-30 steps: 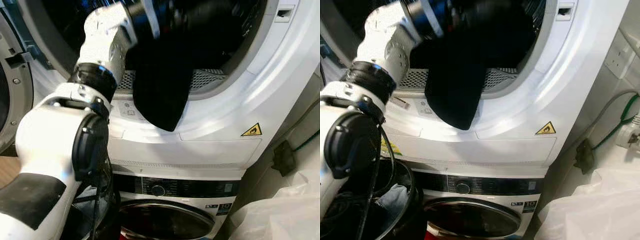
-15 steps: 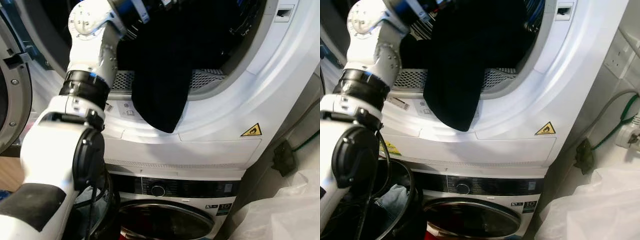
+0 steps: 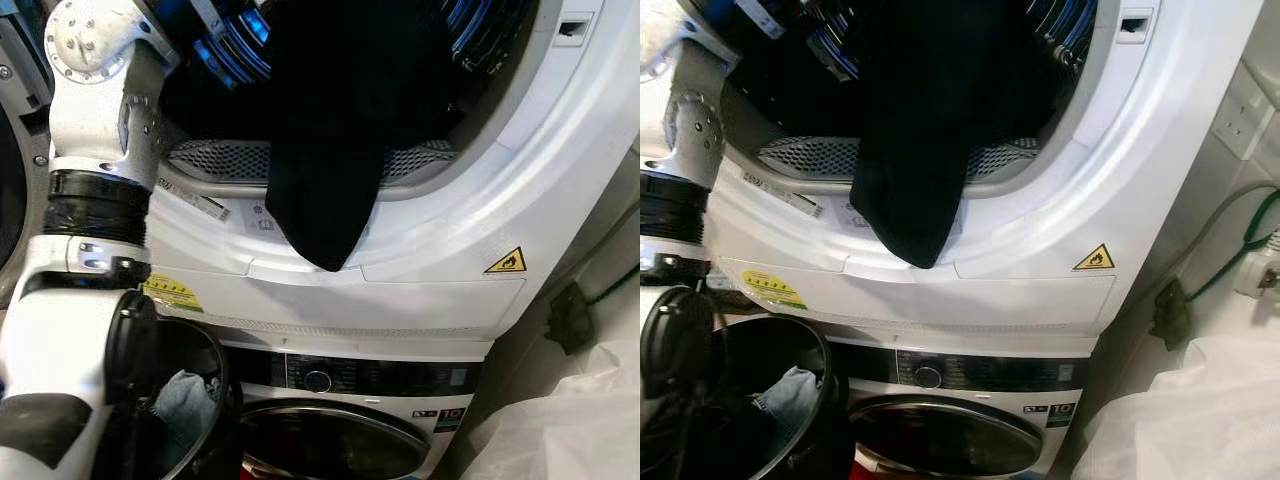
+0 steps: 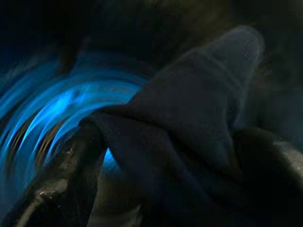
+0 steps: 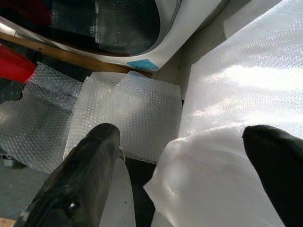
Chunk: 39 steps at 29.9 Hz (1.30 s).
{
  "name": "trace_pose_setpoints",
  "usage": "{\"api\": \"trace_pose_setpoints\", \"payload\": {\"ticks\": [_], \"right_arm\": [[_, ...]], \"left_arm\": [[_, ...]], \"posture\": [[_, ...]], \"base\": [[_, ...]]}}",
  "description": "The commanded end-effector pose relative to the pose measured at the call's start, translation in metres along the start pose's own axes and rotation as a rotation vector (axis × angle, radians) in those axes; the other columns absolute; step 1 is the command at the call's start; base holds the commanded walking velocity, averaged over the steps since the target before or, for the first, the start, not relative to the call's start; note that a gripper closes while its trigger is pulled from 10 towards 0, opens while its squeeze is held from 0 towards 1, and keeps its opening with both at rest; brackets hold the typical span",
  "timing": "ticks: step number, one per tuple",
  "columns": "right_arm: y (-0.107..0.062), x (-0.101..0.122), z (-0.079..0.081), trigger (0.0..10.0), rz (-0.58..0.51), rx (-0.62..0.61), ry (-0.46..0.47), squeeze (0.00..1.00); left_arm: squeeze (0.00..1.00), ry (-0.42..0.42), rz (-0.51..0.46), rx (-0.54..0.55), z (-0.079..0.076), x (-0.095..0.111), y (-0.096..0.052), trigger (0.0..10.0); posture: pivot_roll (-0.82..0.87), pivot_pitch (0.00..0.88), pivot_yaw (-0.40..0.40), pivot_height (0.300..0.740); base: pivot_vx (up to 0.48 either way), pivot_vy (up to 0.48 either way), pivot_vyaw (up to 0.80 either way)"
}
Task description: Clothes washing
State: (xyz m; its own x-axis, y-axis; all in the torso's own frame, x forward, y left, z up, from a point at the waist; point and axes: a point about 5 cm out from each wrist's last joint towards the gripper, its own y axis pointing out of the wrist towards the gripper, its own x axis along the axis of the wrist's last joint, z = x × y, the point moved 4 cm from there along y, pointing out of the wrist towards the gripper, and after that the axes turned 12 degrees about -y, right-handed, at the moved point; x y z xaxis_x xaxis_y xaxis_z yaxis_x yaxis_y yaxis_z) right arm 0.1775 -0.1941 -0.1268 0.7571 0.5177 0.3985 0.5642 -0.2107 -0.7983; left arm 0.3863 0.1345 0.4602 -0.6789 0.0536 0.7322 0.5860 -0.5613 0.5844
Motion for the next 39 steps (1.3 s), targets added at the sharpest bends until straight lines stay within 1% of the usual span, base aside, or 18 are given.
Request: {"api": "trace_pose_setpoints", "payload": {"ticks": [1, 3, 5, 10, 11, 12, 13, 15, 16, 19, 26, 28, 29, 30, 31, 33, 36, 39], "right_arm": [[0.0, -0.003, 0.003, 10.0, 0.015, 0.016, -0.01, 0.0], [0.0, -0.003, 0.002, 10.0, 0.017, 0.016, -0.015, 0.0], [0.0, -0.003, 0.001, 10.0, 0.018, 0.015, -0.017, 0.0], [0.002, 0.0, -0.007, 10.0, 0.014, -0.005, -0.005, 0.0], [0.002, -0.001, -0.008, 10.0, 0.014, -0.01, 0.001, 0.0], [0.002, -0.001, -0.008, 10.0, 0.014, -0.01, 0.001, 0.0], [0.002, -0.001, -0.009, 10.0, 0.015, -0.012, 0.002, 0.0], [0.002, -0.003, -0.009, 10.0, 0.019, -0.01, -0.002, 0.0], [0.001, -0.005, -0.008, 10.0, 0.025, -0.008, -0.007, 0.0], [0.001, -0.007, -0.008, 10.0, 0.028, -0.005, -0.01, 0.0], [0.001, -0.008, -0.007, 10.0, 0.029, 0.001, -0.018, 0.0], [0.001, -0.007, -0.007, 10.0, 0.027, -0.002, -0.014, 0.0], [0.001, -0.007, -0.008, 10.0, 0.025, -0.004, -0.011, 0.0], [0.001, -0.006, -0.008, 10.0, 0.023, -0.004, -0.011, 0.0], [0.001, -0.006, -0.008, 10.0, 0.023, -0.004, -0.011, 0.0], [0.002, -0.004, -0.007, 10.0, 0.019, -0.001, -0.014, 0.0], [0.002, 0.0, -0.006, 10.0, 0.008, 0.004, -0.014, 0.0], [0.002, 0.002, -0.006, 10.0, 0.003, 0.006, -0.015, 0.0]], "left_arm": [[0.0, -0.003, 0.08, 0.122, 0.02, -0.011, -0.003, 10.0], [0.0, -0.001, 0.147, 0.148, 0.025, -0.028, -0.006, 10.0], [0.0, 0.008, 0.153, 0.139, 0.025, -0.031, -0.006, 10.0], [0.0, -0.036, 0.14, 0.015, 0.009, -0.029, 0.0, 10.0], [0.0, -0.064, 0.127, -0.057, 0.0, -0.027, -0.001, 10.0], [0.0, -0.064, 0.127, -0.057, 0.0, -0.027, -0.001, 10.0], [0.0, -0.097, 0.12, -0.129, -0.01, -0.025, -0.002, 10.0], [0.0, -0.1, 0.095, -0.26, -0.024, -0.02, -0.009, 10.0], [0.0, -0.124, 0.096, -0.441, -0.043, -0.016, -0.021, 10.0], [0.0, -0.142, 0.127, -0.517, -0.047, -0.017, -0.031, 10.0], [0.0, -0.14, 0.139, -0.522, -0.041, -0.014, -0.034, 10.0], [0.0, -0.137, 0.12, -0.544, -0.044, -0.009, -0.036, 10.0], [0.0, -0.143, 0.076, -0.575, -0.05, 0.002, -0.042, 10.0], [0.0, -0.182, 0.016, -0.628, -0.059, 0.018, -0.051, 10.0], [0.0, -0.182, 0.016, -0.628, -0.059, 0.018, -0.051, 10.0], [0.0, -0.273, -0.041, -0.684, -0.063, 0.035, -0.06, 10.0], [0.0, -0.319, -0.077, -0.741, -0.065, 0.049, -0.068, 10.0], [0.0, -0.316, -0.079, -0.773, -0.067, 0.053, -0.071, 10.0]], "posture": [[0.13, 0.0, 0.036, 0.74], [0.14, 0.0, 0.031, 0.74], [0.14, 0.0, 0.03, 0.74], [0.11, 0.0, 0.033, 0.74], [0.11, 0.0, 0.032, 0.74], [0.11, 0.0, 0.032, 0.74], [0.11, 0.0, 0.032, 0.74], [0.11, 0.0, 0.031, 0.74], [0.11, 0.0, 0.028, 0.74], [0.11, 0.0, 0.027, 0.74], [0.12, 0.0, 0.022, 0.74], [0.12, 0.0, 0.023, 0.74], [0.12, 0.0, 0.021, 0.74], [0.12, 0.0, 0.021, 0.74], [0.12, 0.0, 0.021, 0.74], [0.13, 0.0, 0.019, 0.74], [0.14, 0.0, 0.014, 0.74], [0.15, 0.0, 0.013, 0.74]], "base": [[0.0, 0.0, 0.0], [0.0, 0.0, 0.0], [0.0, 0.0, 0.0], [0.0, 0.0, 0.0], [0.0, 0.0, 0.0], [0.0, 0.0, 0.0], [0.0, 0.0, 0.0], [0.0, 0.0, 0.0], [0.0, 0.0, 0.0], [0.0, 0.0, 0.0], [0.0, 0.0, 0.0], [0.0, 0.0, 0.0], [0.0, 0.0, 0.0], [0.0, 0.0, 0.0], [0.0, 0.0, 0.0], [0.0, 0.0, 0.0], [0.0, 0.0, 0.0], [0.0, 0.0, 0.0]]}}
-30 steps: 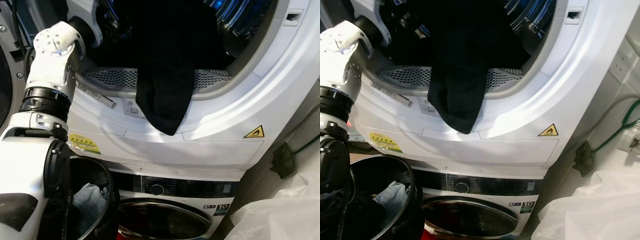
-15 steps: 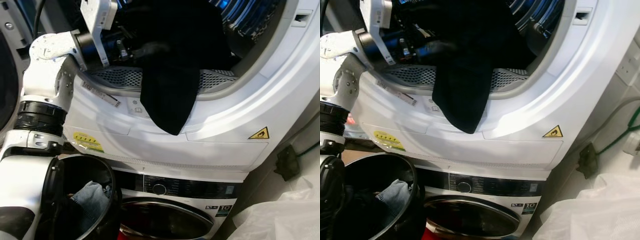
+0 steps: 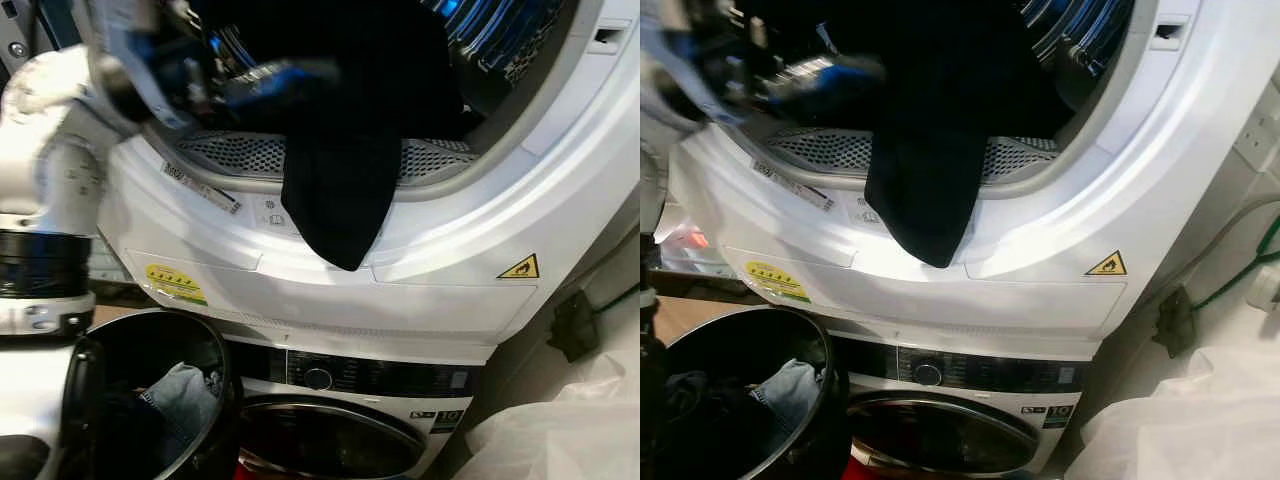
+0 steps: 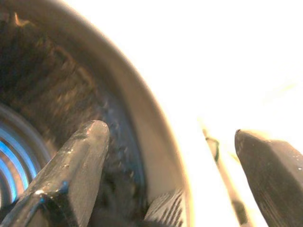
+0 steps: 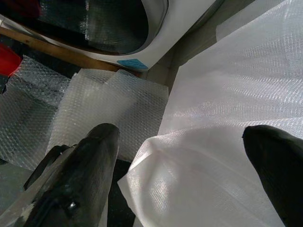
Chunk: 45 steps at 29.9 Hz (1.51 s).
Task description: Clothes washing
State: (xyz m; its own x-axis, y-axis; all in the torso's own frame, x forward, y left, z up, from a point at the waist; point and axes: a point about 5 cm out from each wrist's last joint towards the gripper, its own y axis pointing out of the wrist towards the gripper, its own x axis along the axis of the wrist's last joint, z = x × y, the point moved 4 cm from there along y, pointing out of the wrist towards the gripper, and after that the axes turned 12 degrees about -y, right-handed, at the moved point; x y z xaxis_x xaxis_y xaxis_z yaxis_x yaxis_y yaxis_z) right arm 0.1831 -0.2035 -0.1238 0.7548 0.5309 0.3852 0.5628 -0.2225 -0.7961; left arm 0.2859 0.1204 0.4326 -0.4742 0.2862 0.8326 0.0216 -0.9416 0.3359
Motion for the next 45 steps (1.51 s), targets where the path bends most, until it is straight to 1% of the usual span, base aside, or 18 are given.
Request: {"api": "trace_pose_setpoints", "payload": {"ticks": [1, 4, 8, 10, 12, 16, 18, 21, 24, 27, 28, 30, 32, 33, 38, 39, 42, 45], "right_arm": [[-0.001, 0.002, 0.005, 10.0, -0.005, 0.016, 0.003, 0.0], [0.0, 0.005, 0.005, 10.0, -0.01, 0.016, 0.003, 0.0], [0.0, 0.006, 0.006, 10.0, -0.012, 0.02, 0.003, 0.0], [0.0, 0.006, 0.006, 10.0, -0.012, 0.021, 0.001, 0.0], [0.0, 0.006, 0.007, 10.0, -0.011, 0.026, -0.001, 0.0], [0.0, 0.007, 0.008, 10.0, -0.012, 0.027, -0.001, 0.0], [0.0, 0.008, 0.009, 10.0, -0.014, 0.028, 0.003, 0.0], [0.0, 0.01, 0.009, 10.0, -0.017, 0.028, 0.007, 0.0], [0.0, 0.011, 0.009, 10.0, -0.019, 0.025, 0.011, 0.0], [0.0, 0.011, 0.009, 10.0, -0.019, 0.026, 0.01, 0.0], [0.0, 0.011, 0.01, 10.0, -0.019, 0.027, 0.008, 0.0], [0.0, 0.011, 0.01, 10.0, -0.019, 0.028, 0.007, 0.0], [0.0, 0.011, 0.01, 10.0, -0.017, 0.026, 0.013, 0.0], [0.0, 0.011, 0.01, 10.0, -0.018, 0.025, 0.017, 0.0], [-0.001, 0.008, 0.01, 10.0, -0.01, 0.019, 0.022, 0.0], [-0.001, 0.006, 0.009, 10.0, -0.008, 0.016, 0.021, 0.0], [-0.001, 0.004, 0.007, 10.0, -0.004, 0.013, 0.02, 0.0], [-0.001, 0.001, 0.006, 10.0, 0.0, 0.011, 0.013, 0.0]], "left_arm": [[0.0, 0.001, 0.014, -0.063, -0.009, 0.005, 0.0, 10.0], [0.0, -0.091, -0.004, -0.171, -0.023, 0.009, 0.003, 10.0], [0.0, -0.315, 0.133, -0.355, -0.063, -0.017, 0.002, 10.0], [0.0, -0.352, 0.16, -0.367, -0.07, -0.024, 0.002, 10.0], [0.0, -0.48, 0.22, -0.412, -0.09, -0.042, -0.001, 10.0], [0.0, -0.536, 0.247, -0.44, -0.099, -0.05, -0.003, 10.0], [0.0, -0.614, 0.313, -0.493, -0.12, -0.063, -0.01, 10.0], [0.0, -0.682, 0.368, -0.531, -0.137, -0.074, -0.017, 10.0], [0.0, -0.781, 0.474, -0.523, -0.158, -0.103, -0.029, 10.0], [0.0, -0.841, 0.49, -0.503, -0.166, -0.118, -0.033, 10.0], [0.0, -0.85, 0.527, -0.445, -0.172, -0.141, -0.036, 10.0], [0.0, -0.842, 0.549, -0.423, -0.176, -0.152, -0.037, 10.0], [0.0, -0.831, 0.562, -0.263, -0.175, -0.186, -0.036, 10.0], [0.0, -0.81, 0.547, -0.108, -0.171, -0.212, -0.034, 10.0], [0.0, -0.713, 0.527, 0.13, -0.175, -0.246, -0.03, 10.0], [0.0, -0.629, 0.511, 0.236, -0.178, -0.255, -0.027, 10.0], [0.0, -0.547, 0.512, 0.211, -0.193, -0.256, -0.021, 10.0], [0.0, -0.59, 0.432, 0.192, -0.214, -0.248, -0.009, 10.0]], "posture": [[0.15, 0.0, 0.012, 0.74], [0.15, 0.0, 0.01, 0.74], [0.17, 0.0, 0.012, 0.74], [0.18, 0.0, 0.013, 0.74], [0.19, 0.0, 0.016, 0.74], [0.18, 0.0, 0.018, 0.74], [0.18, 0.0, 0.025, 0.74], [0.18, 0.0, 0.03, 0.74], [0.18, 0.0, 0.033, 0.74], [0.18, 0.0, 0.035, 0.74], [0.18, 0.0, 0.036, 0.74], [0.18, 0.0, 0.036, 0.74], [0.18, 0.0, 0.037, 0.74], [0.17, 0.0, 0.037, 0.74], [0.17, 0.0, 0.038, 0.74], [0.16, 0.0, 0.036, 0.74], [0.17, 0.0, 0.033, 0.74], [0.16, 0.0, 0.028, 0.74]], "base": [[0.0, 0.0, 0.0], [0.0, 0.0, 0.0], [0.0, 0.0, 0.0], [0.0, 0.0, 0.0], [0.0, 0.0, 0.0], [0.0, 0.0, 0.0], [0.0, 0.0, 0.0], [0.0, 0.0, 0.0], [0.0, 0.0, 0.0], [0.0, 0.0, 0.0], [0.0, 0.0, 0.0], [0.0, 0.0, 0.0], [0.0, 0.0, 0.0], [0.0, 0.0, 0.0], [0.0, 0.0, 0.0], [0.0, 0.0, 0.0], [0.0, 0.0, 0.0], [0.0, 0.0, 0.0]]}}
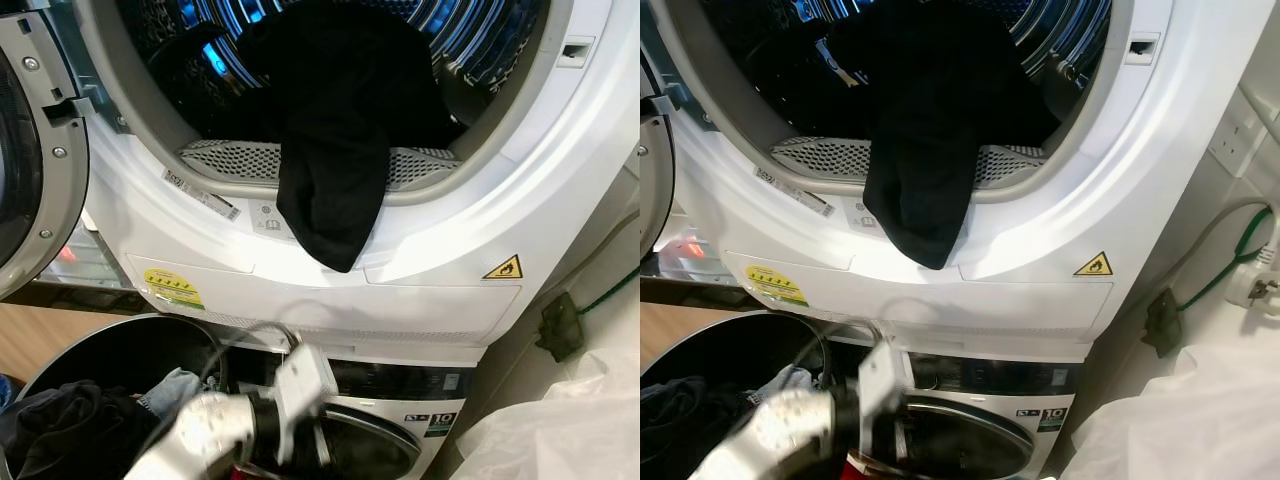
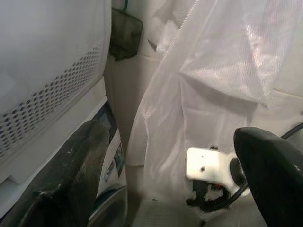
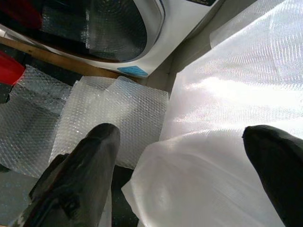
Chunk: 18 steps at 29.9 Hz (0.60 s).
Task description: Clothes washing
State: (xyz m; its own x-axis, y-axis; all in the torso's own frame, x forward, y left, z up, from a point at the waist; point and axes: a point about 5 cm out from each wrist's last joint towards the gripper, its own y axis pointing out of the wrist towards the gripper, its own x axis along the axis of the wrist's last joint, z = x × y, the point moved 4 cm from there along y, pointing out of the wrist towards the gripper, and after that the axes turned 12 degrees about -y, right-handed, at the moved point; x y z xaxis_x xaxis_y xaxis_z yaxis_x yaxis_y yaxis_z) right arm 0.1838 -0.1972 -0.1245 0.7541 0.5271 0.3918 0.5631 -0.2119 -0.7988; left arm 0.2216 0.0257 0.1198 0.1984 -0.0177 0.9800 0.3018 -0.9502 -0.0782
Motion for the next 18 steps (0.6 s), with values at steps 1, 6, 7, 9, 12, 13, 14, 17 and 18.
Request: {"api": "trace_pose_setpoints", "payload": {"ticks": [1, 6, 7, 9, 12, 13, 14, 17, 18], "right_arm": [[-0.001, -0.003, 0.001, 10.0, 0.005, 0.0, 0.008, 0.0], [0.0, -0.004, -0.002, 10.0, 0.004, -0.008, 0.004, 0.0], [0.0, -0.004, -0.003, 10.0, 0.004, -0.01, 0.003, 0.0], [0.0, -0.006, -0.005, 10.0, 0.005, -0.015, 0.004, 0.0], [0.0, -0.007, -0.006, 10.0, 0.006, -0.022, 0.003, 0.0], [0.0, -0.007, -0.006, 10.0, 0.006, -0.022, 0.003, 0.0], [-0.001, -0.008, -0.006, 10.0, 0.007, -0.022, 0.002, 0.0], [-0.001, -0.009, -0.005, 10.0, 0.007, -0.022, 0.0, 0.0], [-0.001, -0.009, -0.005, 10.0, 0.006, -0.022, -0.002, 0.0]], "left_arm": [[0.0, 0.004, -0.03, -0.059, -0.016, 0.008, 0.001, 10.0], [0.0, 0.126, -0.019, -0.038, -0.018, 0.018, -0.019, 10.0], [0.0, 0.156, -0.027, -0.026, -0.019, 0.024, -0.025, 10.0], [0.0, 0.219, -0.075, 0.031, -0.018, 0.042, -0.035, 10.0], [0.0, 0.435, -0.204, 0.223, -0.006, 0.075, -0.042, 10.0], [0.0, 0.435, -0.204, 0.223, -0.006, 0.075, -0.042, 10.0], [0.0, 0.449, -0.252, 0.275, -0.004, 0.084, -0.043, 10.0], [0.0, 0.467, -0.36, 0.407, -0.005, 0.097, -0.044, 10.0], [0.0, 0.46, -0.381, 0.422, -0.007, 0.098, -0.043, 10.0]], "posture": [[0.16, 0.0, 0.026, 0.74], [0.17, 0.0, 0.024, 0.74], [0.17, 0.0, 0.024, 0.74], [0.17, 0.0, 0.026, 0.74], [0.17, 0.0, 0.024, 0.74], [0.17, 0.0, 0.024, 0.74], [0.17, 0.0, 0.024, 0.74], [0.18, 0.0, 0.008, 0.74], [0.18, 0.0, 0.006, 0.74]], "base": [[0.0, 0.0, 0.0], [0.0, 0.0, 0.0], [0.0, 0.0, 0.0], [0.0, 0.0, 0.0], [0.0, 0.0, 0.0], [0.0, 0.0, 0.0], [0.0, 0.0, 0.0], [0.0, 0.0, 0.0], [0.0, 0.0, 0.0]]}}
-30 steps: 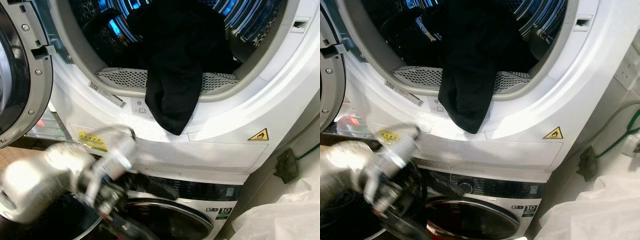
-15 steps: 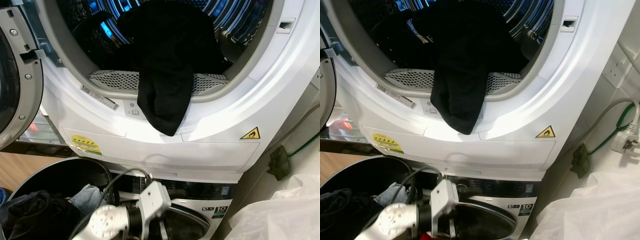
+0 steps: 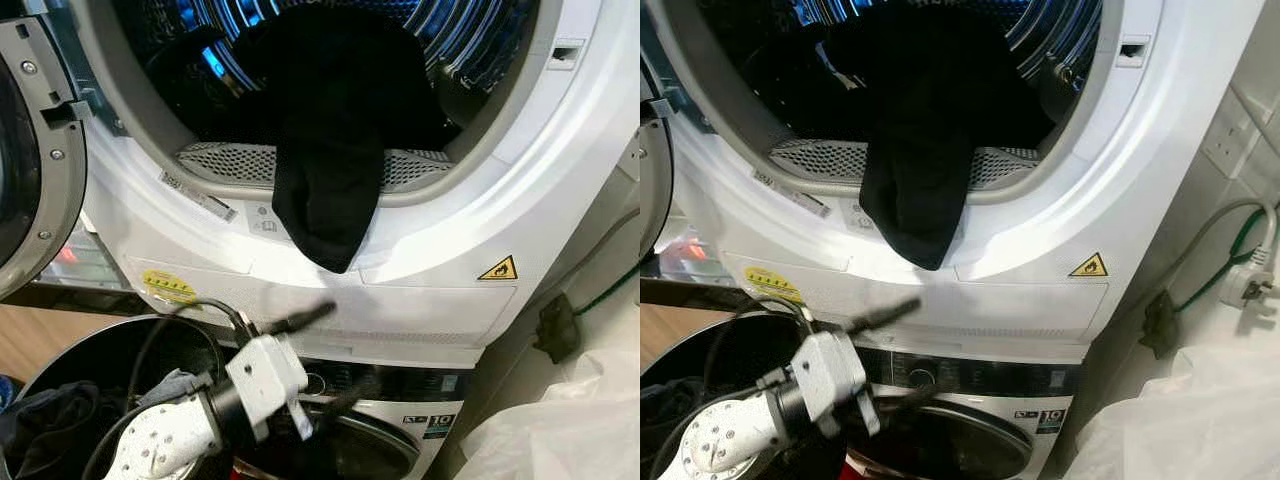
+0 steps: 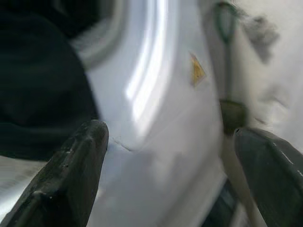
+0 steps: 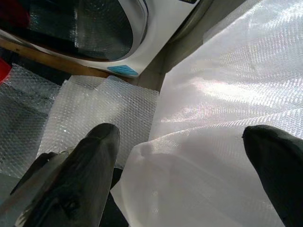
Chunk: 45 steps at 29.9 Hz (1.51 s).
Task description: Clothes washing
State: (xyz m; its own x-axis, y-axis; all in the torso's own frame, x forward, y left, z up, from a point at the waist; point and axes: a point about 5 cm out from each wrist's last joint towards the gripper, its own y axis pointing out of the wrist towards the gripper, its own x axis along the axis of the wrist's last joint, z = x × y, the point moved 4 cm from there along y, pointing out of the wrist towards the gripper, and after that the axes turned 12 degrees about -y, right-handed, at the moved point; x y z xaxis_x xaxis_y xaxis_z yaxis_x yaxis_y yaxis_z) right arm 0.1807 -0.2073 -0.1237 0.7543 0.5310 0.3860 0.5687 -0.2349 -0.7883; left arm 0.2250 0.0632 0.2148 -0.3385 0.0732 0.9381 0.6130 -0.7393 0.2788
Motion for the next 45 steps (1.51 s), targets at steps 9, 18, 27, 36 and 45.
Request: {"api": "trace_pose_setpoints", "payload": {"ticks": [9, 18, 27, 36, 45], "right_arm": [[0.001, -0.002, -0.005, 10.0, -0.002, -0.01, -0.01, 0.0], [0.001, -0.001, -0.007, 10.0, -0.005, -0.016, -0.006, 0.0], [0.001, -0.002, -0.008, 10.0, 0.0, -0.02, -0.007, 0.0], [0.001, -0.002, -0.008, 10.0, 0.001, -0.023, -0.004, 0.0], [0.001, -0.003, -0.009, 10.0, 0.005, -0.026, -0.006, 0.0]], "left_arm": [[0.0, -0.163, -0.067, 0.293, 0.019, -0.007, -0.002, 10.0], [0.0, -0.245, -0.043, 0.345, 0.048, -0.029, 0.013, 10.0], [0.0, -0.407, -0.09, 0.29, 0.054, -0.026, 0.028, 10.0], [0.0, -0.519, -0.124, 0.134, 0.043, -0.014, 0.043, 10.0], [0.0, -0.491, -0.178, 0.069, 0.054, 0.007, 0.058, 10.0]], "posture": [[0.18, 0.0, -0.008, 0.74], [0.16, 0.0, -0.013, 0.74], [0.15, 0.0, -0.014, 0.74], [0.14, 0.0, -0.014, 0.74], [0.13, 0.0, -0.011, 0.74]], "base": [[0.0, 0.0, 0.0], [0.0, 0.0, 0.0], [0.0, 0.0, 0.0], [0.0, 0.0, 0.0], [0.0, 0.0, 0.0]]}}
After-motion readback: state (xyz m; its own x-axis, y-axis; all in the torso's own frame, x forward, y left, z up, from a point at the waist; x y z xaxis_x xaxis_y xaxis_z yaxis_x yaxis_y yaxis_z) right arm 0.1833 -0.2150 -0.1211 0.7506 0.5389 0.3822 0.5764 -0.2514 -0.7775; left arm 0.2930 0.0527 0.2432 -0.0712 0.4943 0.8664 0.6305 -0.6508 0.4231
